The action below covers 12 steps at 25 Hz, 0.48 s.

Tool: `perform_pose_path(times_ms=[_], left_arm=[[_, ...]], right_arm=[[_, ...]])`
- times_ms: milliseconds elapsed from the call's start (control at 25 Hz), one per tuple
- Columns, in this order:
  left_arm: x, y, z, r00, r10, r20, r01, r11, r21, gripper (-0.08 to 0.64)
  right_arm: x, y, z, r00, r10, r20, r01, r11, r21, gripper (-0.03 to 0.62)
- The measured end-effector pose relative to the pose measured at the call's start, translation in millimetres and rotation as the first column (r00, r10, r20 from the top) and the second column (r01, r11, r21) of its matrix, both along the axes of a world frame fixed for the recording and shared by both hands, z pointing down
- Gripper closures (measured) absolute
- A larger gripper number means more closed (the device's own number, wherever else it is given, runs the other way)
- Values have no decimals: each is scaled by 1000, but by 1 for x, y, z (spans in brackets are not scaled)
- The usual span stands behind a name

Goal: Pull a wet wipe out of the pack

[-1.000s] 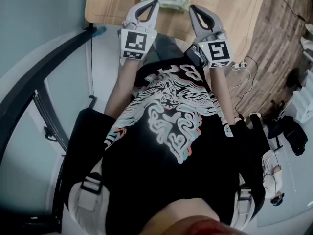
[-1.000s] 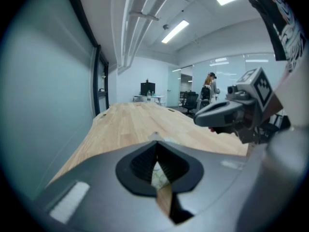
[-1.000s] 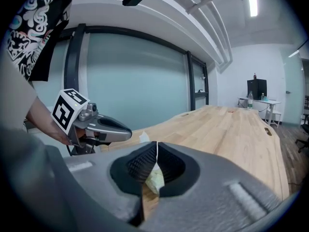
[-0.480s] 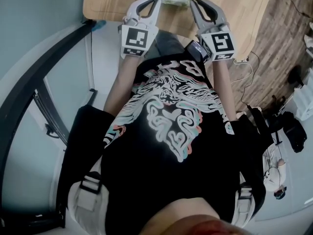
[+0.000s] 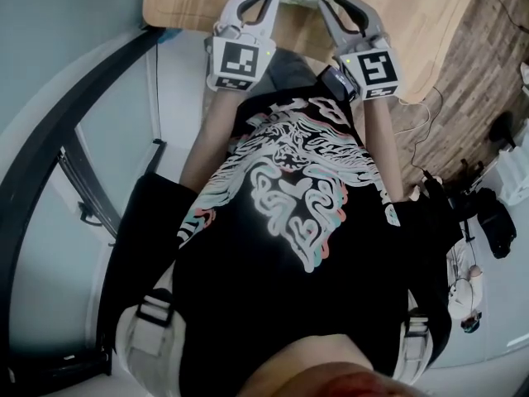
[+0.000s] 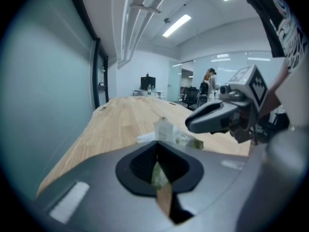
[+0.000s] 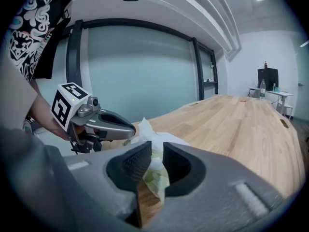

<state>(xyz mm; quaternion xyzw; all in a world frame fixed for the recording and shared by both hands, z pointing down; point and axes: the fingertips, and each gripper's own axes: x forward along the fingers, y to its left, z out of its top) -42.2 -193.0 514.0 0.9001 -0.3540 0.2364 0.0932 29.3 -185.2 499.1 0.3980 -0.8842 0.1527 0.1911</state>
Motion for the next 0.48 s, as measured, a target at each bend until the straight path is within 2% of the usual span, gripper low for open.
perform_pose_path(times_ms=[320,480], left_arm=[[4,-4,4,1000,13,6,-13,1000,0,568],[7,-7,5,999,25,22,-25,1000,8,568]], right_arm=[[-12,-10,4,995,-88,-53,89,996,20,475],[-17,-17,7,989,-132,-70,133,991,13,472]])
